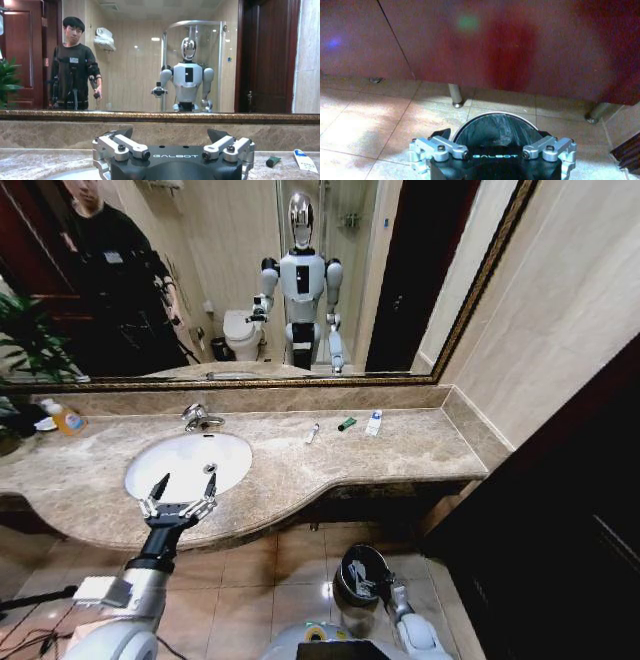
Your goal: Pick up the trash from the sink and place it in the trash bin.
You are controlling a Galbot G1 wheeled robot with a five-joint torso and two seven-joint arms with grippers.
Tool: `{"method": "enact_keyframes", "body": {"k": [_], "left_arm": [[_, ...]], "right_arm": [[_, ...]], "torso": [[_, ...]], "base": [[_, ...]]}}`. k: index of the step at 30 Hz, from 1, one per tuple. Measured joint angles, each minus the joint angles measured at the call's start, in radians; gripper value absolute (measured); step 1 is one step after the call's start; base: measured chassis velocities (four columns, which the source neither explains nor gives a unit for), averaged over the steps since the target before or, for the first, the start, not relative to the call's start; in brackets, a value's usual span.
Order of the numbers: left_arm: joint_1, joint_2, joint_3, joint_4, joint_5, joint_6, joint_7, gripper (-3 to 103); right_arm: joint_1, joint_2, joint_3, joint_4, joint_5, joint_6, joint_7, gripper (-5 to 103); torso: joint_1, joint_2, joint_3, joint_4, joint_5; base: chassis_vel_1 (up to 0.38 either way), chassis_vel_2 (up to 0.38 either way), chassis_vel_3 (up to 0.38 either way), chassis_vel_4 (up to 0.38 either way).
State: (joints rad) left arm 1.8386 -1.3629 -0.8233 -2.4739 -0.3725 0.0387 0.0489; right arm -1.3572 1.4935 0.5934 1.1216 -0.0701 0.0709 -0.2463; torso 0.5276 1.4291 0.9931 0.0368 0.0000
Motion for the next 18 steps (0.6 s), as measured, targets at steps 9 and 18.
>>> {"method": "enact_keyframes", "body": {"k": [9, 18], "left_arm": [[0.000, 0.000, 0.000, 0.000, 0.000, 0.000, 0.000, 100], [0.000, 0.000, 0.000, 0.000, 0.000, 0.000, 0.000, 100]], "right_arm": [[-0.082, -0.023, 0.007, 0.150, 0.045, 0.013, -0.004, 100], [-0.285, -0.083, 0.034, 0.526, 0.192, 0.029, 0.002, 100]], "torso": [[0.000, 0.000, 0.000, 0.0000, 0.0001], [0.000, 0.000, 0.000, 0.0000, 0.0002]], "base": [[0.000, 0.000, 0.000, 0.000], [0.000, 0.000, 0.000, 0.000]]}}
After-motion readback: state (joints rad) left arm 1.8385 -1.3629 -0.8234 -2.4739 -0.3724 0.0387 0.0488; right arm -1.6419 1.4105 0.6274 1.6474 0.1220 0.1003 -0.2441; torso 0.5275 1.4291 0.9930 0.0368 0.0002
